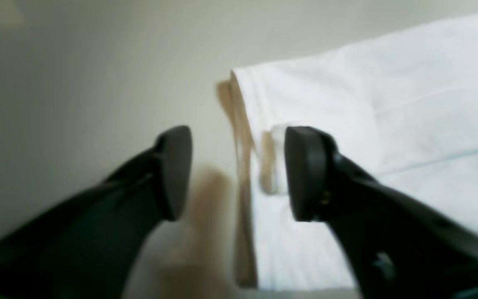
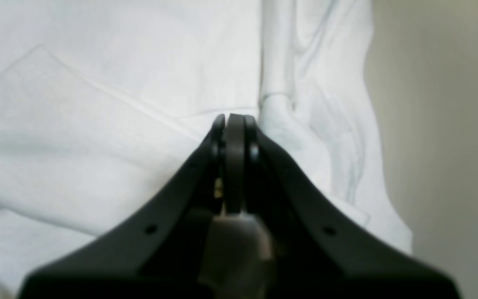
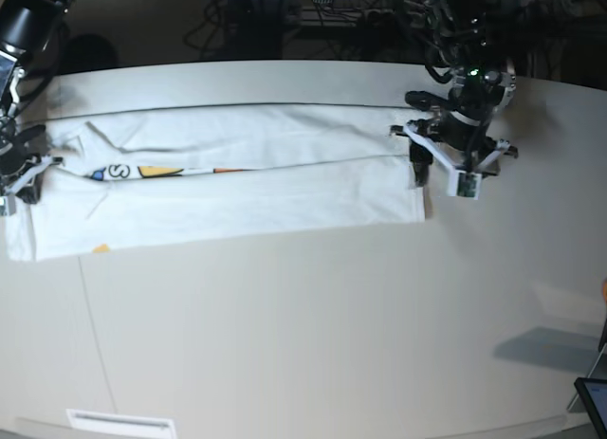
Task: Fold the T-shirt properly
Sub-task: 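Open the left gripper and raise it off the strip end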
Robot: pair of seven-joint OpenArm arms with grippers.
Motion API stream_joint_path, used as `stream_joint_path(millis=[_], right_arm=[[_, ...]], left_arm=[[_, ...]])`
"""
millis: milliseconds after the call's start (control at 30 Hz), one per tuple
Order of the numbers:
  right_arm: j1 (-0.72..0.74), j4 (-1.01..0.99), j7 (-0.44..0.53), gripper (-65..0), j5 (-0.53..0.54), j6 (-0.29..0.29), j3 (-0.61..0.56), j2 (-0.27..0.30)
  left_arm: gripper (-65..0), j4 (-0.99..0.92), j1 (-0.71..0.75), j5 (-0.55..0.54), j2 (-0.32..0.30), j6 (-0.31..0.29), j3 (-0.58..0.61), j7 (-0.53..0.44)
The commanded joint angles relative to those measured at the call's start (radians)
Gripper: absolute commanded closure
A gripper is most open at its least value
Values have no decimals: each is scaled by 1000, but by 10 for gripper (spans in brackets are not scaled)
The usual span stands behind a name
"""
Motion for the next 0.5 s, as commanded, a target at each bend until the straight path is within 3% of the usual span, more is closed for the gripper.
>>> stream_joint_path(millis=[0, 200, 300, 467], right_arm=[[-9, -4, -75, -3, -44, 1, -1, 8], [-11, -4, -77, -3, -44, 1, -3, 8], [-11, -4, -77, -3, -44, 1, -3, 8], [-11, -7, -77, -3, -44, 1, -3, 8]], left_arm=[[-433, 22, 5, -83, -28, -17, -47, -24], [-586, -17, 74, -503, -131, -51, -239, -23], [-595, -66, 79, -577, -171, -56, -251, -23], [-595, -202, 69, -684, -176, -57, -228, -21]])
